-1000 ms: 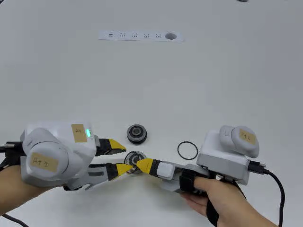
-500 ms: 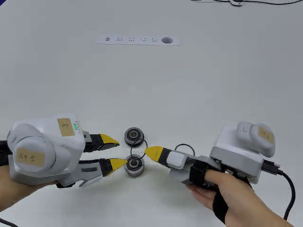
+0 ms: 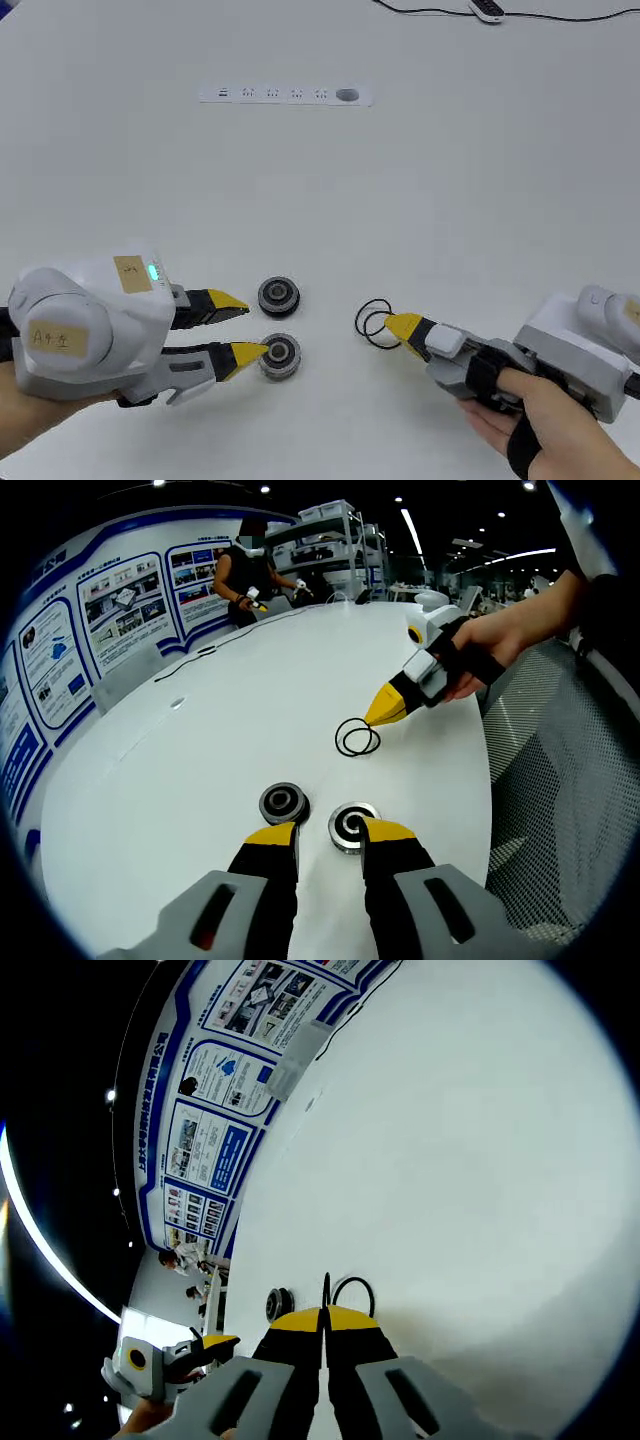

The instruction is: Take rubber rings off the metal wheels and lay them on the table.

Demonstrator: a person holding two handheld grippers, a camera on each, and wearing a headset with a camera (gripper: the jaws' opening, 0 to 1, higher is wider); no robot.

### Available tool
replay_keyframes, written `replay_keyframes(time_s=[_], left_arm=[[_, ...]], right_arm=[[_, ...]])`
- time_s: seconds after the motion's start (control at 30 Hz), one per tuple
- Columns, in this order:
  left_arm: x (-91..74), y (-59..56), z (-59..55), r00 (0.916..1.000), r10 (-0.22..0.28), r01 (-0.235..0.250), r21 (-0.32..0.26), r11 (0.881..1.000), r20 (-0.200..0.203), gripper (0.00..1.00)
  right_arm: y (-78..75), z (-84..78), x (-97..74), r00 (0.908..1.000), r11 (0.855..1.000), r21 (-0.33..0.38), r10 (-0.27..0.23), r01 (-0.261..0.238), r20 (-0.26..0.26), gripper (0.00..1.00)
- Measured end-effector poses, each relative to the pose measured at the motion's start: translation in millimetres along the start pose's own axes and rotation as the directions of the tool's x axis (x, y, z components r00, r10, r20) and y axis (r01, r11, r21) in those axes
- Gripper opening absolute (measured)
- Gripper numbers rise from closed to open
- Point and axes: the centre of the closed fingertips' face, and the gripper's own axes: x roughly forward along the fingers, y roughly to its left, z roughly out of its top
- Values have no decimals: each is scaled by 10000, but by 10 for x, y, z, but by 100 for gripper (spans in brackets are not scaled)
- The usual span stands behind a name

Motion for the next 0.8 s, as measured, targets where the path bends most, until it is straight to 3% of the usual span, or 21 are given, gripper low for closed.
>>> replay_keyframes(time_s=[0.17, 0.43, 0.8], left_arm=[[0, -18, -5, 10000, -35, 35, -9, 10000, -35, 25], [4, -24, -1, 10000, -36, 36, -33, 10000, -30, 24], [5, -22, 5, 10000, -33, 33, -32, 10000, 12, 24]], right_arm=[[-104, -16, -38, 9993, 9993, 132, -365, 363, 97, 2], [-149, -23, -73, 9981, 9977, 346, -593, 587, 164, 2], [-203, -25, -117, 9915, 9915, -182, -1283, 1287, 211, 7]])
